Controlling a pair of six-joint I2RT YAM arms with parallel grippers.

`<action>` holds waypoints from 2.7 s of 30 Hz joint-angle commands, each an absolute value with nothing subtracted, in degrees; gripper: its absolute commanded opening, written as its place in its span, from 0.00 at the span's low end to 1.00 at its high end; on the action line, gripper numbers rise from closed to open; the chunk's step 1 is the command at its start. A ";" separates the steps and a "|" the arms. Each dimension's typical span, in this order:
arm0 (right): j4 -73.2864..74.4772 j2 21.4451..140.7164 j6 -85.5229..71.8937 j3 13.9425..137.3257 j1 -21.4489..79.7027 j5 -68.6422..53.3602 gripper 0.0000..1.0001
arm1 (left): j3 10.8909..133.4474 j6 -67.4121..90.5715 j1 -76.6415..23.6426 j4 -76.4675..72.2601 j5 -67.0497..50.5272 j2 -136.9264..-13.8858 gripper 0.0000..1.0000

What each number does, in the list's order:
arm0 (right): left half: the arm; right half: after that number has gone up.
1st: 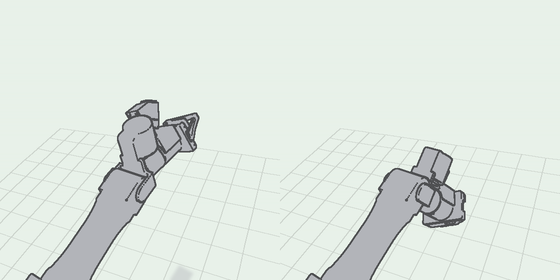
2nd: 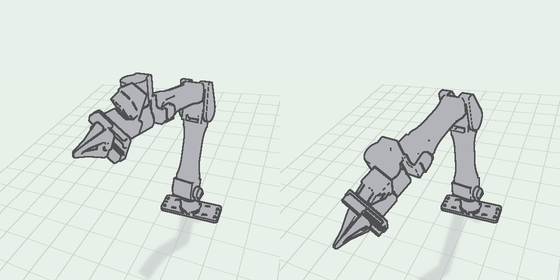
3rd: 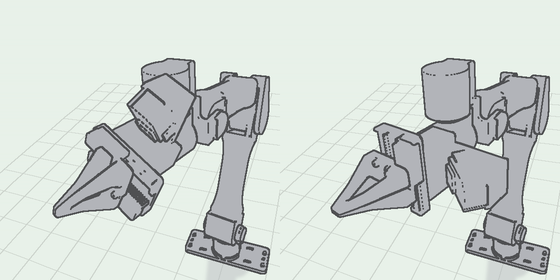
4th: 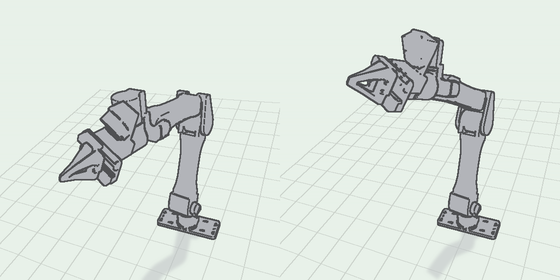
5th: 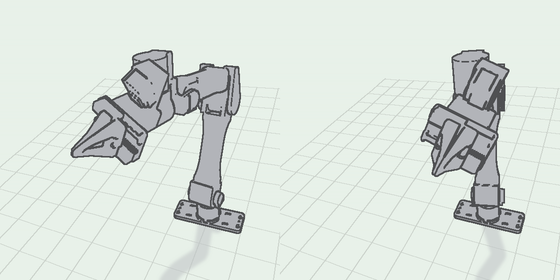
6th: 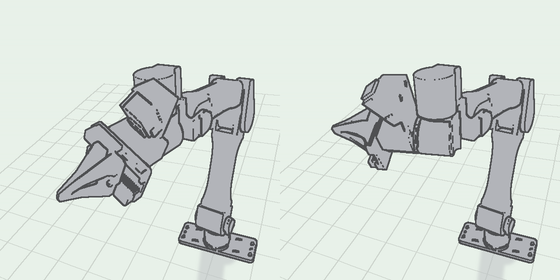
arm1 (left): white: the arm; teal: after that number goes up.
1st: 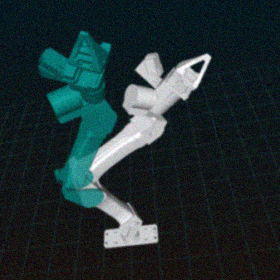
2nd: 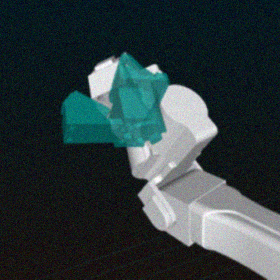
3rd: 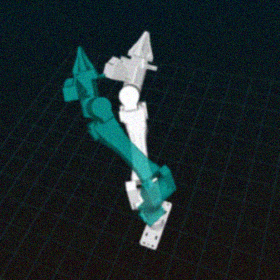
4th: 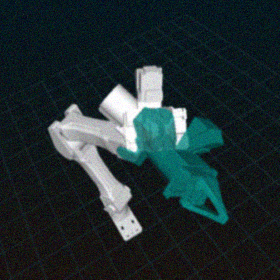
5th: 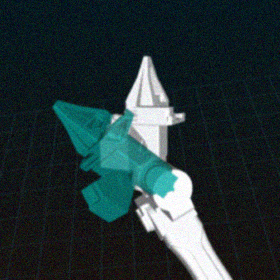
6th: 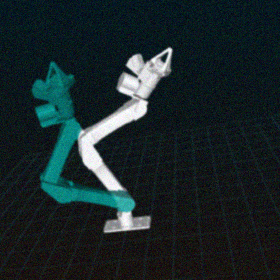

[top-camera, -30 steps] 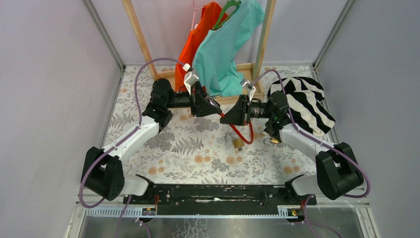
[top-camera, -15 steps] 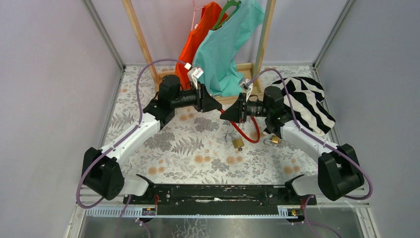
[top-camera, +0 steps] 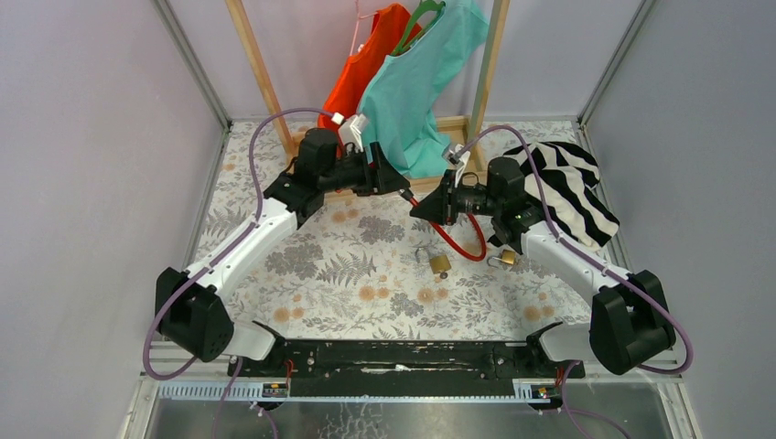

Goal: Lock with the key
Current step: Pick up the lock from the center of the board.

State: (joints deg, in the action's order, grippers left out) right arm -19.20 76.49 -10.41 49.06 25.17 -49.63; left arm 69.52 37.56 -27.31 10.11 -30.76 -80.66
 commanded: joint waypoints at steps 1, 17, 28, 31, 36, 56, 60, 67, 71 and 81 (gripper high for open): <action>-31.18 74.64 -22.07 48.47 23.02 -55.16 0.00 | 67.14 38.36 -24.59 0.40 -35.65 -77.24 0.77; -59.47 78.42 -52.54 48.71 22.20 -62.77 0.00 | 56.18 40.95 -22.18 -28.40 -52.81 -73.76 0.79; -60.03 77.60 -51.15 46.49 22.79 -63.49 0.00 | 57.57 43.80 -24.85 -38.50 -56.40 -78.86 0.61; -60.19 77.54 -50.24 45.74 22.99 -63.75 0.00 | 57.23 45.09 -24.87 -41.56 -56.34 -79.42 0.59; -63.10 77.98 -50.73 44.73 23.33 -63.49 0.00 | 56.24 51.24 -24.93 -50.14 -56.11 -81.83 0.51; -68.18 78.32 -54.69 44.51 23.80 -60.64 0.00 | 48.61 50.58 -26.36 -60.34 -54.18 -80.15 0.66; -69.22 78.50 -55.10 44.12 23.82 -60.81 0.00 | 49.88 53.63 -26.54 -64.36 -54.27 -81.93 0.60; -69.35 78.22 -54.65 43.41 23.88 -61.04 0.00 | 51.28 56.39 -26.56 -67.76 -54.59 -84.14 0.52; -69.03 78.40 -53.47 42.91 23.91 -60.81 0.00 | 51.58 56.60 -26.62 -66.73 -54.22 -84.38 0.45; -36.93 75.88 -28.14 47.28 23.98 -51.89 0.04 | 60.27 44.08 -28.21 -28.11 -43.57 -82.28 0.17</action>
State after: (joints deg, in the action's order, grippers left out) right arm -50.00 77.01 -40.45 43.68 23.35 -56.18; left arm 55.31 49.82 -27.11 -41.87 -49.47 -83.81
